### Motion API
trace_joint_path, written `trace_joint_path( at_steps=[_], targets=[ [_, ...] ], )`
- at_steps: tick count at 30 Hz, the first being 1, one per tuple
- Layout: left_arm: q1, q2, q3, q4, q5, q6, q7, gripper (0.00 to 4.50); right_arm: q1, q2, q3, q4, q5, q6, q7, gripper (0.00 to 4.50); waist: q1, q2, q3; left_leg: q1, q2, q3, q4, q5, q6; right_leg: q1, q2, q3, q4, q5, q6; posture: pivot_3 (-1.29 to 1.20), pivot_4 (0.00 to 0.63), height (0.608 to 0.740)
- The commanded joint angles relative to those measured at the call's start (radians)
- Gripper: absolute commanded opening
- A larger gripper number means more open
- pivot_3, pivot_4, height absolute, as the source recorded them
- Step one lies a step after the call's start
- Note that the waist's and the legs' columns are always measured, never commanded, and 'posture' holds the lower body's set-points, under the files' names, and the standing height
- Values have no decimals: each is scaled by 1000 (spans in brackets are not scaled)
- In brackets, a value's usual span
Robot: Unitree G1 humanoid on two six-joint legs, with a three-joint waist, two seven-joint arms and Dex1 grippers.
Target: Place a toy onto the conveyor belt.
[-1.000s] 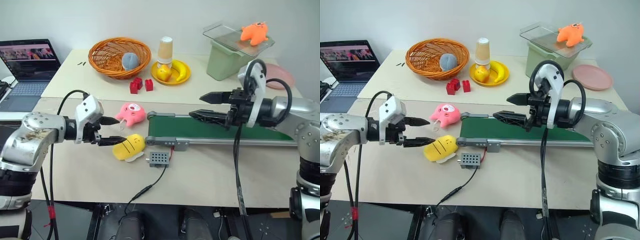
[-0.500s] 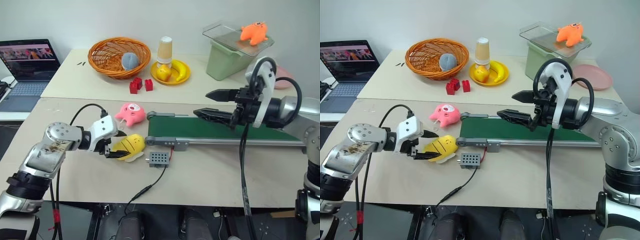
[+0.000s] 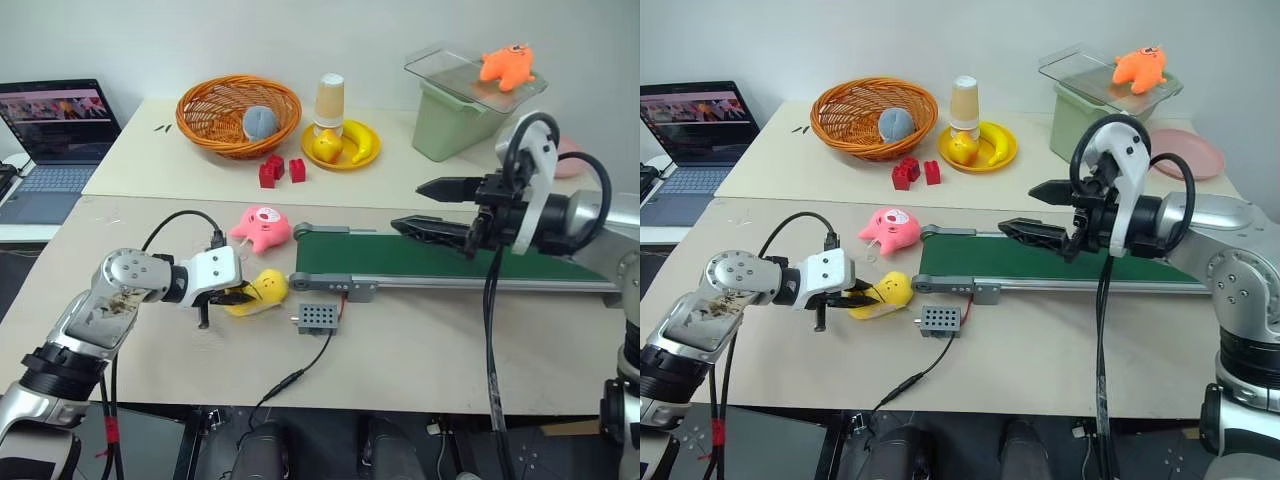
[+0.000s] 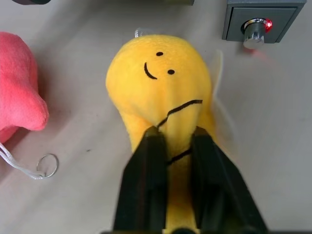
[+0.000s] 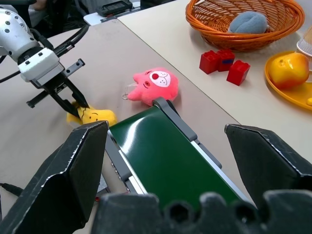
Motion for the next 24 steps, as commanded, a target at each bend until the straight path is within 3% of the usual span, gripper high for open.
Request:
trace_joint_path(
  at_steps=[1, 6, 15, 20, 24],
  targets=[
    [10, 15, -1, 31, 56, -14, 22, 447, -30, -18, -16, -10, 2, -21, 9, 4500, 0, 0, 0, 0, 0, 0, 0, 0, 0, 0, 0, 0, 0, 0, 0, 0, 150, 740],
    [-9, 24, 27, 37, 40, 9, 17, 447, -32, -20, -7, -1, -8, -29, 21, 4500, -1, 0, 0, 1, 0, 0, 0, -1, 2, 0, 0, 0, 1, 0, 0, 0, 150, 740],
    [-99, 140, 94, 14, -12, 82, -64, 447, -26, -24, 8, 19, -38, -55, 55, 4500, -7, 0, 0, 0, 1, 0, -1, -1, 2, -1, 0, 0, 1, 0, -1, 0, 150, 740],
    [-243, 91, 138, -62, -231, 359, -157, 447, -18, -21, 18, 12, -31, -56, 69, 4500, 3, 0, 0, -4, 0, 0, 0, 1, -3, -2, 0, -1, 0, -1, 0, 0, 150, 740],
    [-363, 38, 120, -44, -265, 438, -143, 447, 5, -42, 21, -15, -14, -44, 104, 4500, 4, 0, 0, -6, -1, -2, 3, 1, -2, -1, 0, -2, 0, -1, 1, 0, 150, 740]
  ],
)
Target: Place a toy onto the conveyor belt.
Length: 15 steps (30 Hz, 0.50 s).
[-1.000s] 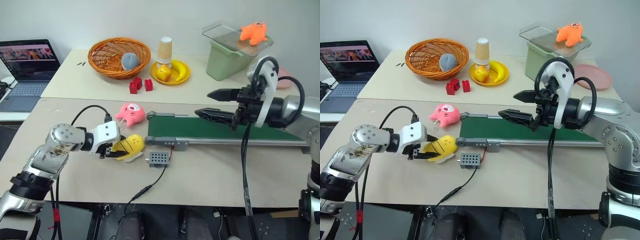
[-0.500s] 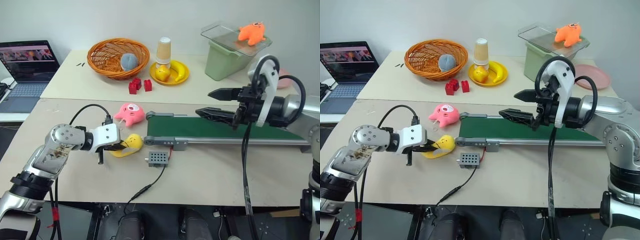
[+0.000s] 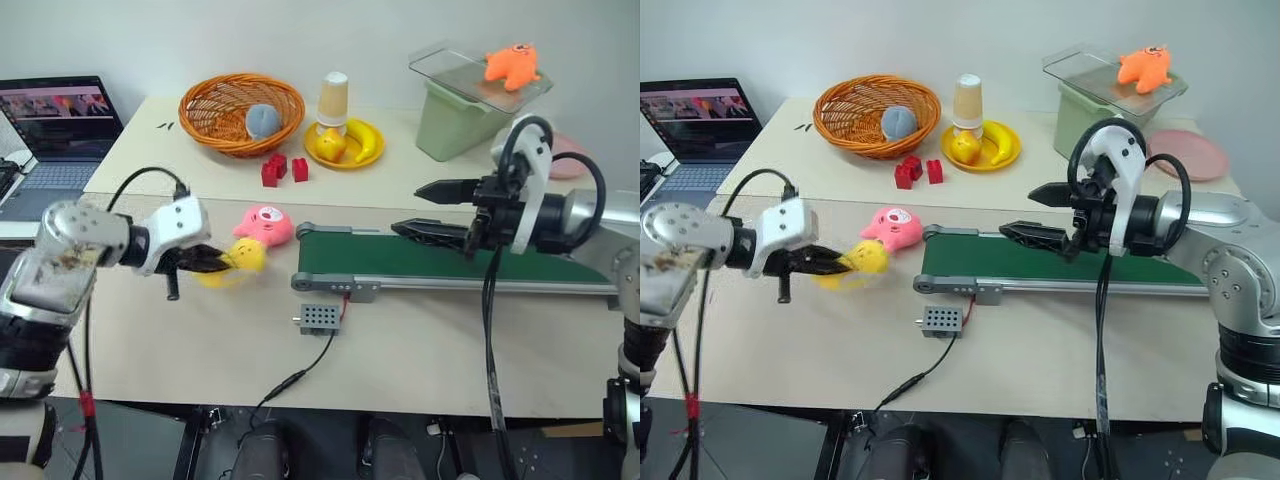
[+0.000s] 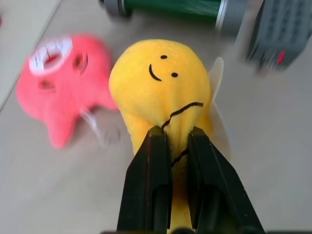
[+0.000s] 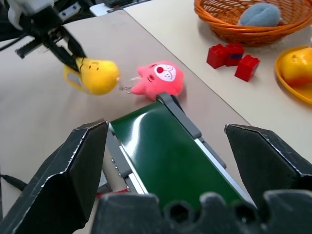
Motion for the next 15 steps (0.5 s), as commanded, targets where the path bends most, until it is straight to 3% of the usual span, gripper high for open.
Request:
trace_joint_path(
  at_steps=[1, 6, 15],
  targets=[
    [-104, -33, 15, -10, -45, 78, 7, 447, 14, -30, -24, -51, 28, -9, 35, 4500, -3, 0, 0, 0, 0, 0, 0, 0, 0, 0, 0, 0, 0, 0, 0, 0, 150, 740],
    [-193, -92, -26, 13, -51, 110, 3, 447, 44, -60, -42, -65, 36, -2, 46, 4500, -7, 0, 0, 0, -1, 0, 0, 0, 0, 0, 0, 0, 0, 0, 0, 0, 150, 740],
    [-246, -226, -160, 96, 43, -39, -15, 447, 72, -82, -60, -79, 53, -1, 26, 4500, -1, 0, 0, 0, -1, -1, 1, 0, 0, 1, 0, 0, 0, 0, 0, 0, 150, 740]
  ],
)
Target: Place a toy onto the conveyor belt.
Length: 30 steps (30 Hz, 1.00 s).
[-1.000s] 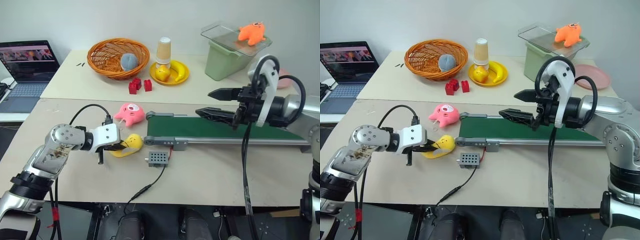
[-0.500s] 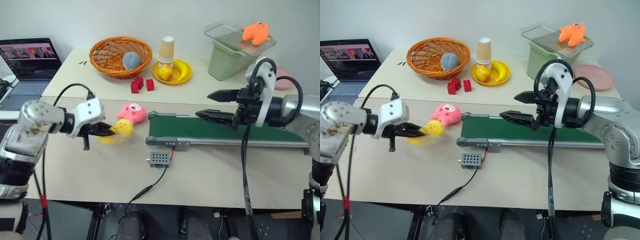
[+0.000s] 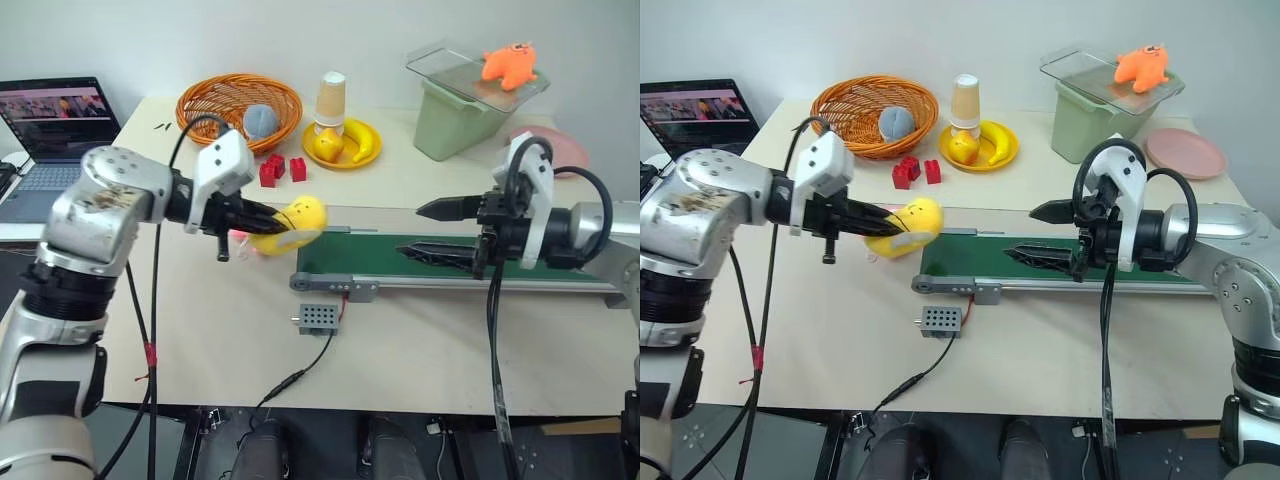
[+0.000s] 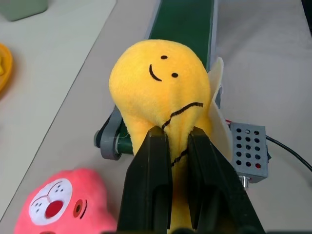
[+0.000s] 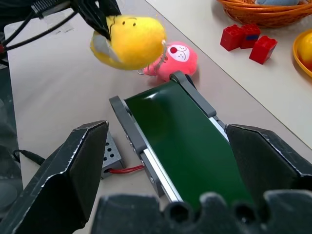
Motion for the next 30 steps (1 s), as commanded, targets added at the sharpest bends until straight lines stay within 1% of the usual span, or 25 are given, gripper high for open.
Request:
trace_joint_path(
  at_steps=[1, 5, 9, 14, 18, 21, 23, 24, 27, 30],
  targets=[
    [-58, -52, -53, 58, 65, -123, -12, 447, 1, -20, -48, -36, 19, -1, -10, 4500, 1, 0, 0, 0, 0, 0, 0, 0, 0, 0, 0, 0, 0, 0, 0, 0, 150, 740],
    [-91, -96, -96, 142, 126, -238, -29, 447, 19, -27, -76, -62, 43, 19, -24, 4500, 1, 0, 0, 0, 0, 0, 1, 0, 0, 0, 0, 0, 0, 0, 0, 0, 150, 740],
    [-115, -136, -114, 209, 165, -316, -45, 447, 61, -47, -105, -87, 64, 35, -35, 4500, -1, 0, 0, 0, 0, 0, 1, -1, 1, 0, 0, 0, 0, 0, 0, 0, 150, 740],
    [-132, -198, -117, 253, 183, -344, -53, 447, 133, -84, -131, -92, 36, 8, -28, 4500, -1, 0, 0, -1, 0, -1, 4, -2, 3, 1, 0, 0, 0, 0, 0, 0, 150, 740],
    [-125, -222, -142, 290, 224, -419, -64, 447, 147, -90, -133, -88, 26, -9, -33, 4500, -1, 0, 0, -2, 0, -1, 6, -3, 4, 1, 0, 1, 1, 0, 0, 0, 150, 740],
    [-123, -238, -140, 302, 224, -420, -74, 447, 147, -89, -135, -90, 27, -12, -40, 4500, -2, 0, 0, -2, 0, -2, 6, -3, 5, 1, 0, 1, 1, 0, 0, 0, 150, 740],
    [-125, -238, -133, 310, 226, -418, -79, 999, 149, -90, -139, -93, 29, -11, -43, 4500, -2, 0, 0, -2, 0, -2, 6, -4, 7, 1, 0, 1, 1, 0, 0, 0, 150, 740],
    [-127, -237, -130, 315, 228, -418, -81, 1197, 150, -91, -142, -94, 30, -11, -44, 4500, -2, 0, 0, -2, 0, -2, 6, -5, 8, 1, 0, 1, 1, 0, 0, 0, 150, 740],
    [-133, -229, -122, 324, 230, -420, -87, 2432, 154, -90, -147, -96, 31, -10, -48, 4500, -2, 0, 0, -2, 0, -2, 6, -5, 8, 1, 0, 1, 1, 0, 0, 0, 150, 740],
    [-132, -225, -117, 324, 234, -419, -84, 3407, 153, -89, -146, -96, 30, -11, -49, 4500, -2, 0, 0, -2, 0, -2, 7, -5, 8, 1, 0, 1, 1, 0, 0, 0, 150, 740]
  ],
)
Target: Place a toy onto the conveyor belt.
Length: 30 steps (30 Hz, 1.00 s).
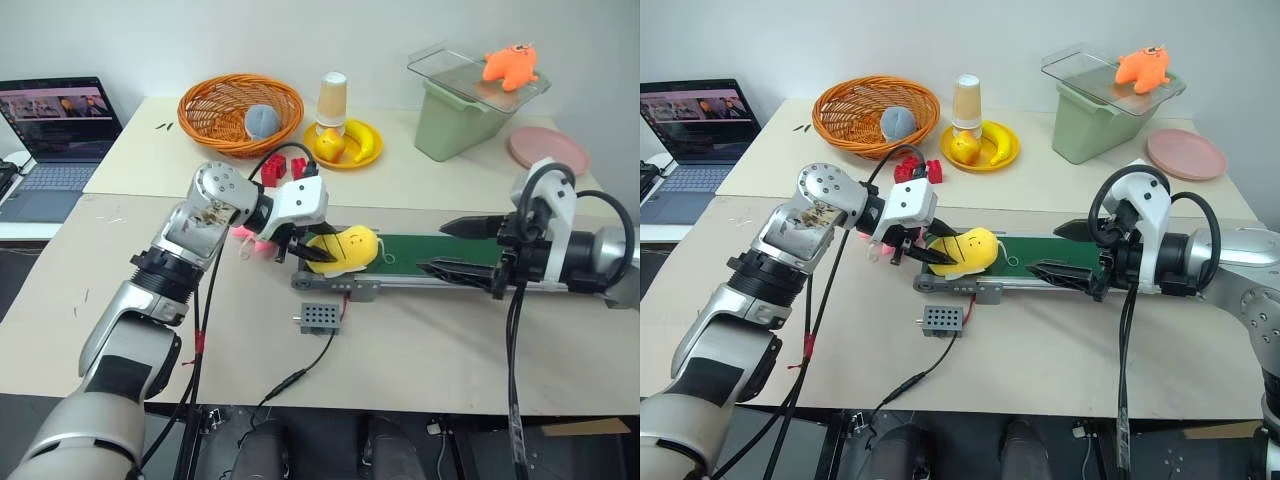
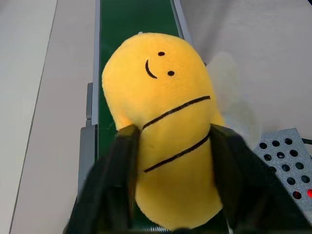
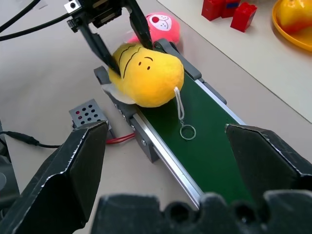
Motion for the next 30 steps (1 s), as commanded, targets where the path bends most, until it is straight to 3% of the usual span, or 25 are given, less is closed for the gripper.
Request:
trace_joint_path(
  at_steps=[1, 3, 13, 22, 30],
  targets=[
    [-26, 13, 24, -8, 13, -9, 0, 3793, -9, -14, -41, -20, 1, -30, -4, 4500, 0, 0, 0, 0, 0, 0, 0, 0, 0, 0, 0, 0, 0, 0, 0, 0, 150, 740],
    [-24, 15, 28, -12, 19, -11, 8, 4398, -15, -16, -40, -17, 2, -31, 0, 4500, 0, 0, 0, 0, 0, 0, 0, 0, 0, 0, 0, 0, 0, 0, 0, 0, 150, 740],
    [-18, 43, 76, -61, -5, 53, 30, 4398, -15, -51, -59, -20, 24, -15, 29, 4500, 0, 0, 0, -1, 0, -1, 0, 0, 0, 0, 0, 0, 0, 0, 0, 0, 150, 740],
    [52, 169, 170, -145, -27, 177, 56, 4398, -23, -130, -76, -23, 61, -7, 70, 4500, -2, 0, 0, -1, 0, -1, 0, 0, 0, 0, 0, 0, 0, 0, 0, 0, 150, 740],
    [210, 255, 276, -106, -4, 199, 219, 4398, -105, -118, 46, 14, -3, -59, 92, 4500, -3, 0, 0, 0, 1, -1, 1, 0, -1, 0, 0, 0, 0, 0, 0, 0, 150, 740]
  ],
)
